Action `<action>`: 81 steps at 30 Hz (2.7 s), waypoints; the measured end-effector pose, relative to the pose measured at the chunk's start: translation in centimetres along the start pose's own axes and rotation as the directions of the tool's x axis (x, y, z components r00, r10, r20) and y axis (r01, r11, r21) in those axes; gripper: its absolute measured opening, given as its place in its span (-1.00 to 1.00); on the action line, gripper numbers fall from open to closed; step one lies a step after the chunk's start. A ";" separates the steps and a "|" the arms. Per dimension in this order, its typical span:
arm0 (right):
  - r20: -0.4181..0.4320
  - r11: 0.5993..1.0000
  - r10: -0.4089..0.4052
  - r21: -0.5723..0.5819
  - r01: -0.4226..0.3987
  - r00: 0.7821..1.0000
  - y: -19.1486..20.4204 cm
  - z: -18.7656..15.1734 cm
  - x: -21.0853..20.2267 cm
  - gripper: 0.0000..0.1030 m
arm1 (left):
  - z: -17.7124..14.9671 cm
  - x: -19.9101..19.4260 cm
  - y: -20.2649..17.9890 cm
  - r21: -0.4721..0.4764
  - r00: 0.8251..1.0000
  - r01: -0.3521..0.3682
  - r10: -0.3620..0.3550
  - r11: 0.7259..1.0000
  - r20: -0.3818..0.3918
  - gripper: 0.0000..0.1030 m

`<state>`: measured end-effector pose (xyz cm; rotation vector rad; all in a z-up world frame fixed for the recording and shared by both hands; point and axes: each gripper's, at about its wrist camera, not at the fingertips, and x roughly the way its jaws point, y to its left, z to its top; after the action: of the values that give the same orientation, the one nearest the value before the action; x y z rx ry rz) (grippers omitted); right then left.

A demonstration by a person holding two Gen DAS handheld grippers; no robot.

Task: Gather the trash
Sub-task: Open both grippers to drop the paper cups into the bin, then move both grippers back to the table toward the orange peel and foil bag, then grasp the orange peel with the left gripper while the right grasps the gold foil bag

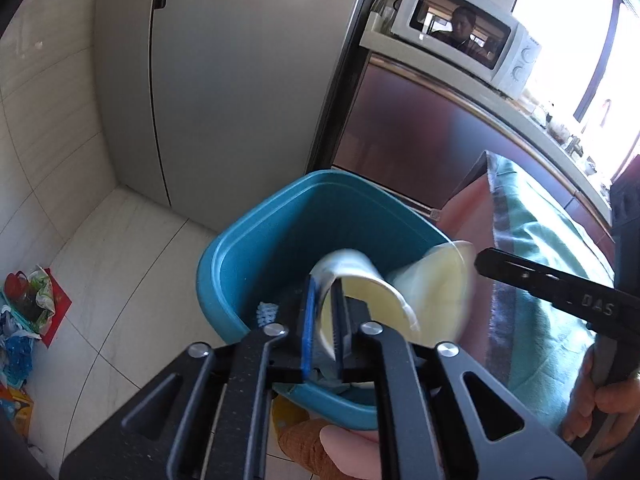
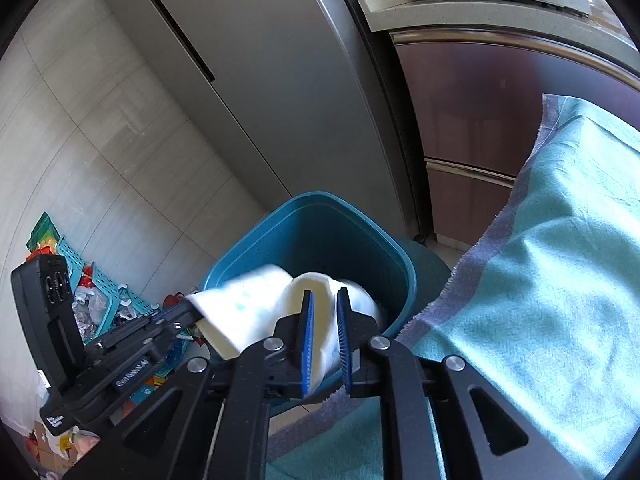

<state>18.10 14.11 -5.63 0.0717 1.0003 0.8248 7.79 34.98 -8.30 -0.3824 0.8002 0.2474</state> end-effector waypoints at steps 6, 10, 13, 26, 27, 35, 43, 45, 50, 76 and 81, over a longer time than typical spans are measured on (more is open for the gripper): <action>0.016 1.000 0.015 0.004 -0.015 1.000 -0.4 -0.4 -0.8 -0.77 | -0.2 1.5 -0.5 0.006 1.000 -0.007 0.007 1.000 -0.022 -0.58; 0.038 1.000 0.028 0.004 -0.028 0.999 -0.9 -1.4 -2.4 -0.74 | -0.5 1.3 -1.0 0.011 1.000 0.009 -0.009 1.000 -0.011 -0.56; 0.065 0.999 0.029 -0.016 -0.028 0.997 -0.9 -2.5 -4.3 -0.63 | -0.6 0.4 -1.9 0.036 1.000 0.023 -0.023 0.999 0.009 -0.54; 0.259 0.993 -0.117 0.001 0.120 0.959 -5.4 -9.8 -17.6 -0.46 | -2.7 -4.7 -14.1 0.295 0.956 0.267 -0.291 0.917 0.041 -0.29; 0.271 0.989 -0.143 0.015 0.144 0.952 -6.0 -10.5 -18.6 -0.46 | -3.0 -5.0 -15.4 0.318 0.950 0.285 -0.312 0.904 0.035 -0.28; 0.367 0.919 -0.388 0.224 0.325 0.845 -11.7 -18.3 -28.4 -0.35 | -6.1 -5.2 -24.5 0.423 0.898 0.420 -0.434 0.803 -0.068 -0.21; 0.362 0.797 -0.591 0.404 0.450 0.721 -16.1 -24.3 -35.3 -0.34 | -9.4 -4.5 -32.4 0.493 0.855 0.506 -0.487 0.708 -0.178 -0.12; 0.353 0.757 -0.634 0.462 0.461 0.688 -17.6 -25.6 -36.8 -0.34 | -10.0 -4.2 -34.3 0.502 0.847 0.520 -0.493 0.691 -0.200 -0.10; 0.304 0.645 -0.730 0.602 0.471 0.611 -21.5 -28.7 -40.3 -0.29 | -10.6 -2.8 -37.8 0.502 0.838 0.541 -0.484 0.675 -0.252 -0.06; 0.281 0.629 -0.633 0.731 0.266 0.721 -30.7 -30.7 -40.5 -0.88 | -10.6 2.6 -43.8 0.435 0.830 0.547 -0.396 0.715 -0.393 -0.38; 0.316 0.654 -0.628 0.710 0.262 0.712 -29.8 -29.8 -40.8 -0.93 | -10.6 2.4 -43.3 0.412 0.822 0.558 -0.409 0.721 -0.397 -0.66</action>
<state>1.47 -42.16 -5.50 0.5720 0.6491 -0.0701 17.99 -8.44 -6.50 -0.1064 0.9762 -0.5374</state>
